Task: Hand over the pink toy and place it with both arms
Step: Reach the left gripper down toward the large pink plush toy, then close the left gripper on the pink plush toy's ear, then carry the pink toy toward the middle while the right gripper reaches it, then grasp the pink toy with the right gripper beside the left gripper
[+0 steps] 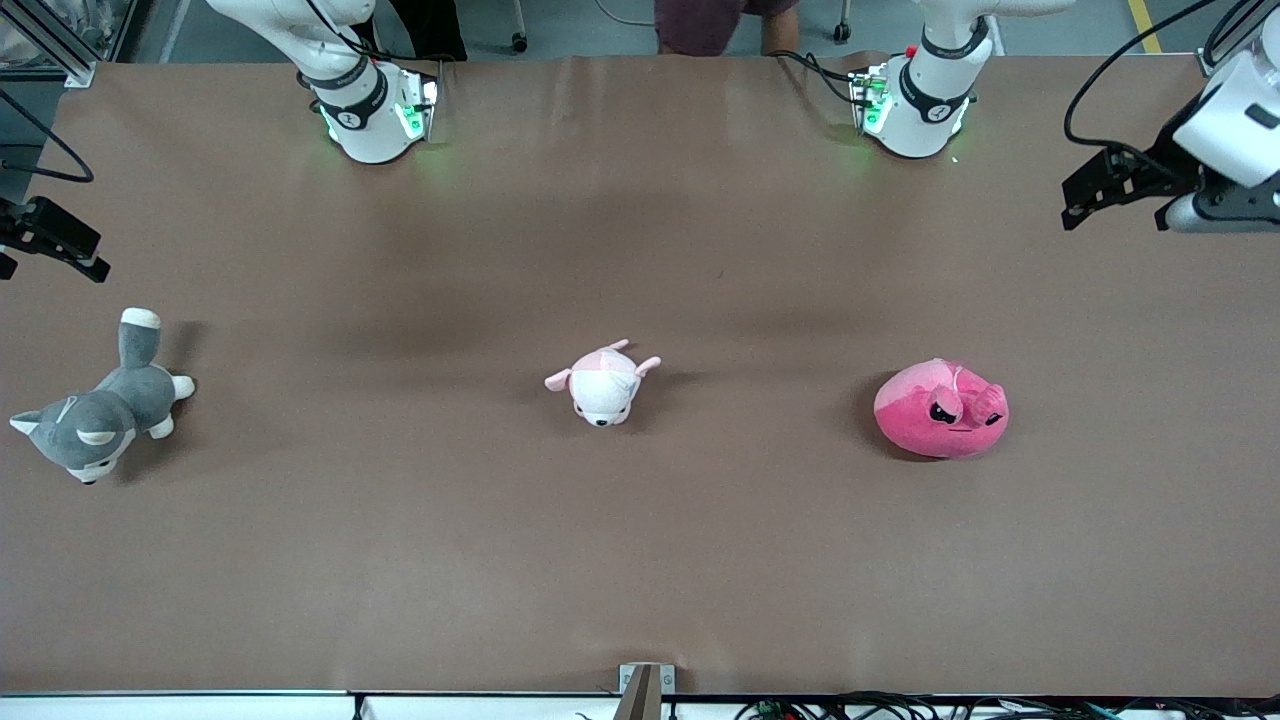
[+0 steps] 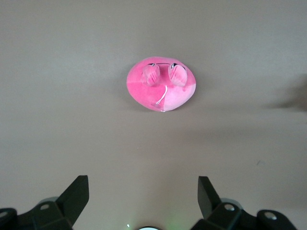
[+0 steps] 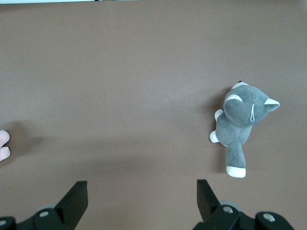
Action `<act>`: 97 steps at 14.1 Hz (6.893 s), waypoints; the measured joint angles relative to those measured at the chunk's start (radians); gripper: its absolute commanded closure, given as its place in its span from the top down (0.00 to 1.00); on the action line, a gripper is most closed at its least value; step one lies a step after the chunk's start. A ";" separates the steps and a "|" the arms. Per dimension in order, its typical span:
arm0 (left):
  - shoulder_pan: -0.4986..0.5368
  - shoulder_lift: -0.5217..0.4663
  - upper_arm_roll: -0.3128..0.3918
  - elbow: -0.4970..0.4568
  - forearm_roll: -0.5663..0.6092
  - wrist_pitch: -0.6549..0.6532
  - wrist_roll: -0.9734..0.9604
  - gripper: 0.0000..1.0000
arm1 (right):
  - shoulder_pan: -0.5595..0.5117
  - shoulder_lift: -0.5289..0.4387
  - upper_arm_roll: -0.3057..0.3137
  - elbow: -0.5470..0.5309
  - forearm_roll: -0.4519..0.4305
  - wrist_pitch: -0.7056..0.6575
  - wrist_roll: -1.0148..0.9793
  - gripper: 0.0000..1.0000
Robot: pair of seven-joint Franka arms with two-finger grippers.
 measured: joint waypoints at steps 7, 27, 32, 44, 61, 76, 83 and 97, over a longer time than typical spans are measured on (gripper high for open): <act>0.005 0.115 0.005 -0.085 0.001 0.143 -0.081 1.00 | 0.000 0.000 0.000 0.000 0.000 0.000 0.000 1.00; 0.033 0.325 0.001 -0.285 -0.036 0.713 -0.165 0.68 | 0.000 0.000 -0.002 -0.002 0.000 -0.003 0.001 1.00; 0.034 0.338 0.002 -0.285 -0.037 0.714 -0.166 0.38 | 0.000 0.000 -0.003 -0.002 0.000 -0.003 0.001 1.00; 0.032 0.297 -0.025 -0.254 -0.038 0.711 -0.169 0.00 | 0.000 0.005 0.000 -0.003 0.000 -0.003 0.001 1.00; -0.337 0.437 -0.254 0.378 -0.086 0.393 -0.795 0.00 | 0.120 0.044 0.015 -0.005 0.425 -0.095 0.031 1.00; -0.578 0.564 -0.255 0.414 -0.088 0.724 -1.324 0.00 | 0.270 0.138 0.016 0.001 0.658 -0.055 0.039 0.85; -0.590 0.563 -0.257 0.427 -0.088 0.735 -1.340 0.00 | 0.351 0.196 0.016 0.002 0.657 0.002 0.044 0.85; -0.591 0.563 -0.257 0.428 -0.088 0.735 -1.340 0.00 | 0.377 0.210 0.015 0.002 0.619 0.005 0.046 0.03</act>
